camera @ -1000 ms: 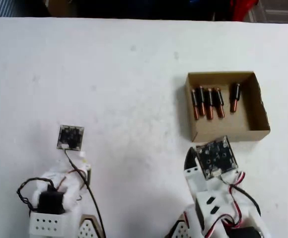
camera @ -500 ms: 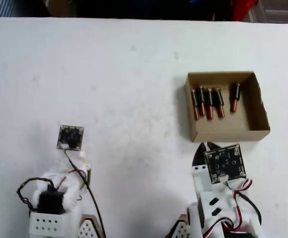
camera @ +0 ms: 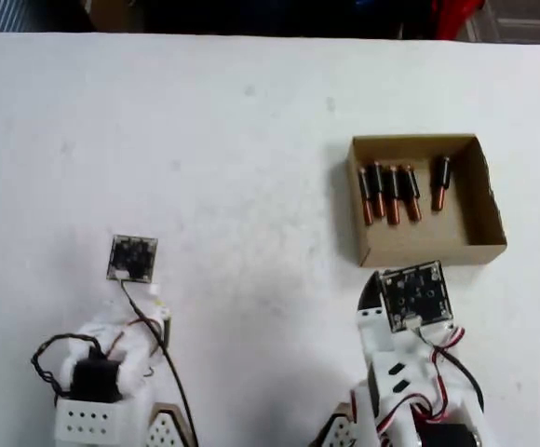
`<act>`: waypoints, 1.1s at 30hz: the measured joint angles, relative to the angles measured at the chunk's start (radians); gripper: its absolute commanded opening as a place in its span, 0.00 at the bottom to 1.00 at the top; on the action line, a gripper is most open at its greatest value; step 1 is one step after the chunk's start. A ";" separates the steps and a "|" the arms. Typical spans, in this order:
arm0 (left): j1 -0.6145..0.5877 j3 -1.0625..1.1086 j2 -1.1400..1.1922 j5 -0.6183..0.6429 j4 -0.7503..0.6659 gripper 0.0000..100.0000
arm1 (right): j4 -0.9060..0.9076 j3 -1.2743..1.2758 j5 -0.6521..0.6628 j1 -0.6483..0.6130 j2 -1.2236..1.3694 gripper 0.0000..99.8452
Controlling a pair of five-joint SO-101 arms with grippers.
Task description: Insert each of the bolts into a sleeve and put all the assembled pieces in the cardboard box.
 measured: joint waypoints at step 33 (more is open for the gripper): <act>0.000 0.000 0.000 0.000 0.000 0.02 | -0.118 0.476 -0.126 -0.003 0.003 0.02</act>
